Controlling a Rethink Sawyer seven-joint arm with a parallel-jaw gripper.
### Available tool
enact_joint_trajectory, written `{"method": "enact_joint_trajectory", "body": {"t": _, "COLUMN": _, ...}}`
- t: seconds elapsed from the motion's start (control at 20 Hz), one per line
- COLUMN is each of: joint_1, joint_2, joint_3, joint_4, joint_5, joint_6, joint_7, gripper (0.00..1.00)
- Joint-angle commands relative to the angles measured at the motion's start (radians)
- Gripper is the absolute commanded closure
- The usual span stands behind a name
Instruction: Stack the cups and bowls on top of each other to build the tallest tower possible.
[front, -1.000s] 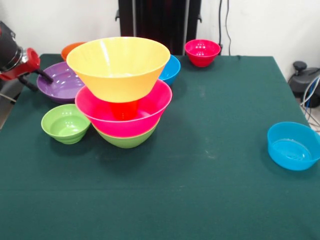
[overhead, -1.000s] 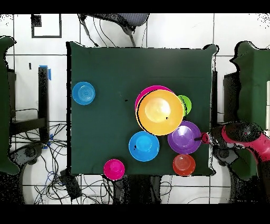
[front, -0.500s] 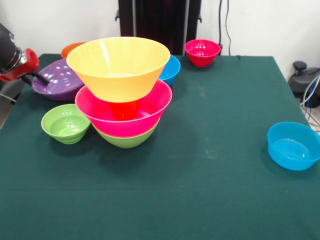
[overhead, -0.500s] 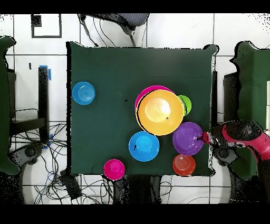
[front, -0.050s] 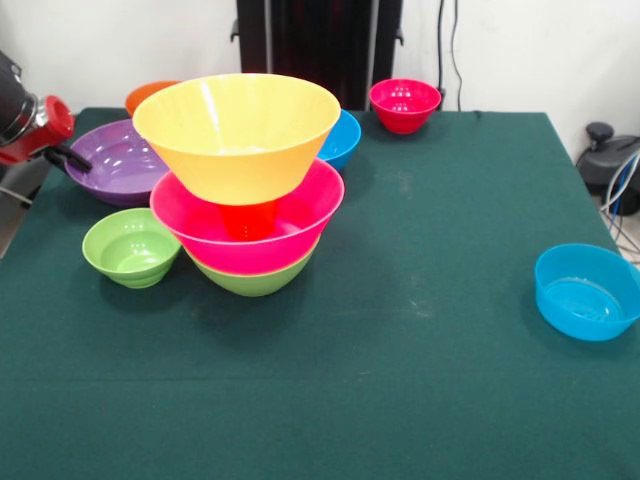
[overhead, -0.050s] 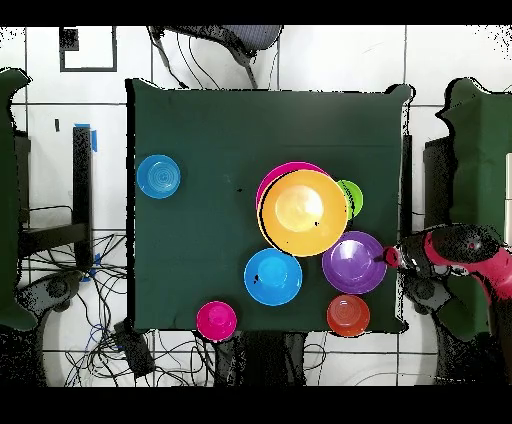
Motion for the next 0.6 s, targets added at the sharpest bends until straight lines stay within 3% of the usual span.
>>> {"method": "enact_joint_trajectory", "body": {"t": 0.05, "joint_1": 0.019, "joint_2": 0.027, "joint_3": 0.045, "joint_4": -0.094, "joint_5": -0.058, "joint_6": 0.029, "joint_7": -0.332, "gripper": 1.0}}
{"method": "enact_joint_trajectory", "body": {"t": 0.6, "joint_1": 0.027, "joint_2": 0.011, "joint_3": 0.06, "joint_4": -0.14, "joint_5": -0.035, "joint_6": 0.128, "joint_7": -0.366, "gripper": 1.0}}
